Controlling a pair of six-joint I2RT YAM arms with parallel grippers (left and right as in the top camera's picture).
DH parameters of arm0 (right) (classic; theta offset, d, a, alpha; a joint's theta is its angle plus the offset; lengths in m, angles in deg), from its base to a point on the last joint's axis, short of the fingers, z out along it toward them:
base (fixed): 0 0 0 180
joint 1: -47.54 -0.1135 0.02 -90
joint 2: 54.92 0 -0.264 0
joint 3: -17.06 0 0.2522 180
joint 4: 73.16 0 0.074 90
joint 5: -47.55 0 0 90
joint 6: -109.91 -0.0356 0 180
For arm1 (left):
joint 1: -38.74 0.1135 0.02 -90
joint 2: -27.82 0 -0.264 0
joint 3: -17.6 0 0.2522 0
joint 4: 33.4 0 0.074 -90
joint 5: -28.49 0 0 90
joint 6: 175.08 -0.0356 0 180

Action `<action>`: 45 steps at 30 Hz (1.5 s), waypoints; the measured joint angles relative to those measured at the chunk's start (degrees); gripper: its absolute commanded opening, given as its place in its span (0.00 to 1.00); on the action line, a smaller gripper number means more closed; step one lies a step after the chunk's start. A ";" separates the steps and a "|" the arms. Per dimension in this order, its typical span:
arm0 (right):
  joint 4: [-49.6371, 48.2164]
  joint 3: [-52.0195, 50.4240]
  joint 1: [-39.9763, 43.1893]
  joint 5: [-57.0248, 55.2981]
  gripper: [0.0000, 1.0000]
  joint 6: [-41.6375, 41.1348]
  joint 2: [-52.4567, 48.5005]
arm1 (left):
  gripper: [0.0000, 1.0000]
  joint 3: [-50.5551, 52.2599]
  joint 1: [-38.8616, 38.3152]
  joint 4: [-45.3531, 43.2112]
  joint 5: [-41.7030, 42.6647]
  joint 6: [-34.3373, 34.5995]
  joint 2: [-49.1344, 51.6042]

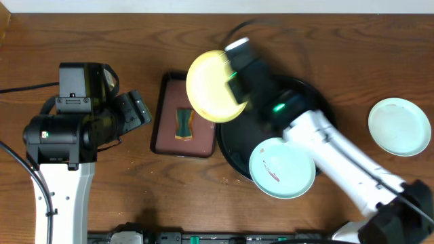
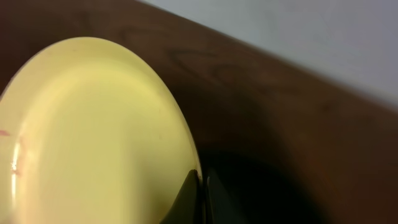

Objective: Clean dirty plates on tray and stack at the side
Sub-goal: 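Carry the yellow plate right and stack it on the green plate, then grasp the pale green plate rim with right gripper, slide it to center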

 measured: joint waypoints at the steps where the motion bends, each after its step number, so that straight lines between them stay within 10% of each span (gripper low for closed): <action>1: 0.17 0.00 3.10 3.93 0.01 -2.86 0.50 | 0.84 0.00 0.00 -0.04 0.02 0.00 0.02; 10: 6.62 0.39 38.99 31.82 0.01 -22.84 1.75 | 0.84 0.00 0.00 -0.04 0.00 0.00 0.02; 22: 23.98 0.52 72.52 31.21 0.01 -23.26 -1.90 | 0.84 0.00 0.00 -0.04 0.02 0.00 0.02; 34: 28.65 0.52 83.43 26.88 0.01 -18.27 -12.37 | 0.84 0.00 0.00 -0.04 0.02 0.00 0.02; 39: 28.63 0.52 83.62 26.16 0.47 -17.66 -12.37 | 0.84 0.00 0.00 -0.04 0.02 0.00 0.02; 45: 28.59 0.52 82.77 32.63 0.52 -14.51 -11.58 | 0.84 0.00 0.00 -0.04 0.02 0.00 0.02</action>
